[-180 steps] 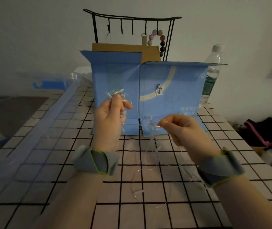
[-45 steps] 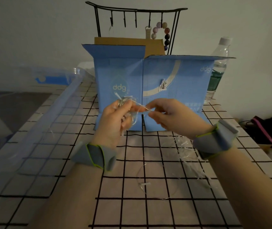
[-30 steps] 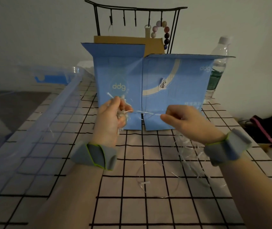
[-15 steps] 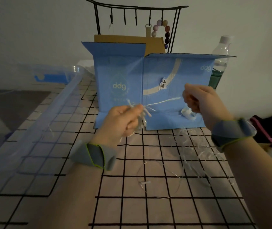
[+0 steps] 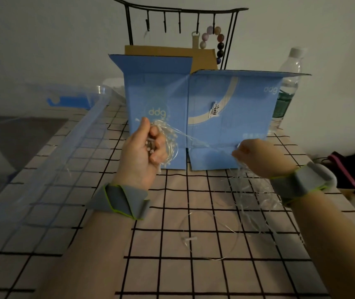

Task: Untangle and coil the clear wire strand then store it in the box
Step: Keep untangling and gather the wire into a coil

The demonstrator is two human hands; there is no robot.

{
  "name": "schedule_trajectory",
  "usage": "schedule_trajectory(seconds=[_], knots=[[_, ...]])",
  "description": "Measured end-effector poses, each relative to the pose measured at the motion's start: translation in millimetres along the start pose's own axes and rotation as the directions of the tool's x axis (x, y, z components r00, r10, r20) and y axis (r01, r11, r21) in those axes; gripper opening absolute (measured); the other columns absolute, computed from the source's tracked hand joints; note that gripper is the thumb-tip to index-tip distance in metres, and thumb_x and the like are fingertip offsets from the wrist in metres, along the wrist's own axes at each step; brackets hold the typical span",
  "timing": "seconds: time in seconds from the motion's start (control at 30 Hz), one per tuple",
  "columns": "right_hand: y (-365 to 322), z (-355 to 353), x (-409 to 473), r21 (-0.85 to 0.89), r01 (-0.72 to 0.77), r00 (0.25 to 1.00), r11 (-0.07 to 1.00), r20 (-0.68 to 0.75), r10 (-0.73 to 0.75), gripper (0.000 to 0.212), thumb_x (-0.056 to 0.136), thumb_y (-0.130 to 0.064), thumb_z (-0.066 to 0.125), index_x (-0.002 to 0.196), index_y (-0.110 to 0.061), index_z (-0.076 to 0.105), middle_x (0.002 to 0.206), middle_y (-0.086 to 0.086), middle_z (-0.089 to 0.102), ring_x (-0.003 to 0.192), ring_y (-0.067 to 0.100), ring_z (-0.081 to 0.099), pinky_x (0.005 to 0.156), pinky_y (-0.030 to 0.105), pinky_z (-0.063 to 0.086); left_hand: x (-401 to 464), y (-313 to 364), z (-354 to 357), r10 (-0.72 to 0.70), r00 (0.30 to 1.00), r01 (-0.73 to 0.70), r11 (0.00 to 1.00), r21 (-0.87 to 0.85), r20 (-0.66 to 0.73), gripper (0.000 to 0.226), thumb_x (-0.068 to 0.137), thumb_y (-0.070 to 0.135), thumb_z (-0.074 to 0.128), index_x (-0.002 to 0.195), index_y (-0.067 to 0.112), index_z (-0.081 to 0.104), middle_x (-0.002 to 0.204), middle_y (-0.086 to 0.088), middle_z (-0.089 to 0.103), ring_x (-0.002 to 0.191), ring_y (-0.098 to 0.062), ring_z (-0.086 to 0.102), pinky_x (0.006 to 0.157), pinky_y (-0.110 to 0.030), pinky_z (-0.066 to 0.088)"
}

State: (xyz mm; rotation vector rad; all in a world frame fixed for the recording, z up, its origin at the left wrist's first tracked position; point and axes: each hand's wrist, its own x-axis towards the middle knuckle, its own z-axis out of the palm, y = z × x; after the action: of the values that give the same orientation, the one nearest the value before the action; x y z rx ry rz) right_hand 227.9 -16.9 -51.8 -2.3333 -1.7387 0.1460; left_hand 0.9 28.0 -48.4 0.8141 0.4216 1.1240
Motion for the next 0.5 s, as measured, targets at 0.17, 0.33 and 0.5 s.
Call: schedule_trajectory(seconds=[0.17, 0.33, 0.5], knots=[[-20.6, -4.3, -10.9, 0.237, 0.186, 0.963, 0.954, -0.235, -0.129, 0.028, 0.089, -0.003, 0.046, 0.113, -0.008, 0.057, 0.122, 0.012, 0.054, 0.108, 0.026, 0.052, 0.082, 0.021, 0.034, -2.1, -1.2, 3.5, 0.001, 1.000, 0.000, 0.995, 0.096, -0.012, 0.041, 0.099, 0.034, 0.028, 0.063, 0.017, 0.036, 0.041, 0.007, 0.041, 0.028, -0.003, 0.028, 0.036, -0.017, 0.017], [-65.2, -8.0, -29.1, 0.363, 0.489, 0.871, 0.793, -0.144, -0.470, 0.050, 0.088, -0.013, 0.055, 0.135, -0.016, 0.039, 0.134, -0.002, 0.048, 0.110, -0.005, 0.045, 0.086, 0.003, 0.025, -8.0, -4.6, 9.0, 0.004, 1.000, 0.000, 0.972, 0.236, -0.015, 0.042, 0.098, 0.036, 0.030, 0.061, 0.017, 0.036, 0.041, 0.004, 0.046, 0.027, -0.006, 0.032, 0.033, -0.012, 0.023], [-73.8, 0.4, -32.8, 0.822, 0.246, 0.890, 0.514, 0.019, -0.456, 0.027, 0.091, -0.031, 0.048, 0.102, -0.009, 0.060, 0.074, 0.003, 0.061, 0.069, 0.016, 0.058, 0.071, 0.032, 0.049, -7.0, -4.6, 7.1, 0.003, 1.000, -0.001, 0.981, 0.192, -0.006, 0.042, 0.098, 0.037, 0.029, 0.064, 0.015, 0.039, 0.040, 0.005, 0.044, 0.023, -0.002, 0.025, 0.028, -0.012, 0.015]])
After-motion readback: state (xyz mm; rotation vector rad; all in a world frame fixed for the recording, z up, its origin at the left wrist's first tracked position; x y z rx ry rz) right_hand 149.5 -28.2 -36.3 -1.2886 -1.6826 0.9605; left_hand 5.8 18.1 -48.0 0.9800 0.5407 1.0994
